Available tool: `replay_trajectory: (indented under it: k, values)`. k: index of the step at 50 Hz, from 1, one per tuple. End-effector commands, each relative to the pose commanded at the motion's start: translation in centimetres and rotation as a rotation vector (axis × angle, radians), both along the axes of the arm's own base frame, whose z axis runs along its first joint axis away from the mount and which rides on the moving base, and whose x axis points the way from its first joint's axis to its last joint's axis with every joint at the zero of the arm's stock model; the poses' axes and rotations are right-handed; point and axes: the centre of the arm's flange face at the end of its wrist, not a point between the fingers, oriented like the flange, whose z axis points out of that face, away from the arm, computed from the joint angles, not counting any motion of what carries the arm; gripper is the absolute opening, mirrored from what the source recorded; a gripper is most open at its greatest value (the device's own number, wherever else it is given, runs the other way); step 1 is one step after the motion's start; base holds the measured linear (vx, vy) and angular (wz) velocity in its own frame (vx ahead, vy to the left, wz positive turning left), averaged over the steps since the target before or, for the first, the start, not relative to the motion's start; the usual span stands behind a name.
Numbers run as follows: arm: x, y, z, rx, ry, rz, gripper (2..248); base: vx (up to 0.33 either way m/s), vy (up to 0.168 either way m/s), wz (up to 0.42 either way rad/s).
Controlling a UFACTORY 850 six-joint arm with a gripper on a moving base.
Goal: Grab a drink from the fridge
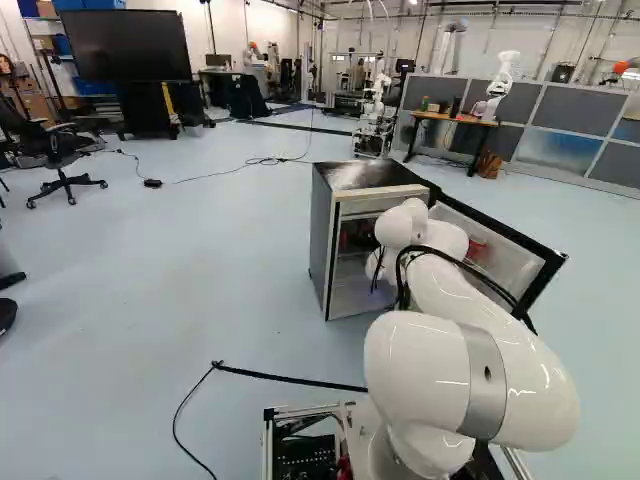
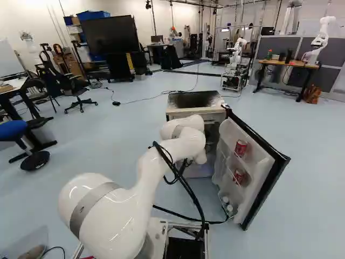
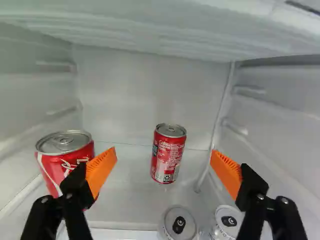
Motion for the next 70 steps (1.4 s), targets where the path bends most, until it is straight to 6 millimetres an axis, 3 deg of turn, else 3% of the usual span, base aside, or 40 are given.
replay_trajectory:
  k: [40, 70]
  values:
    - [1.6, -1.3, -1.4, -0.034, -0.07, -0.009, 247, 0.0, 0.0, 0.0]
    - [1.8, -1.4, -1.9, -0.042, -0.001, -0.021, 247, 0.0, 0.0, 0.0]
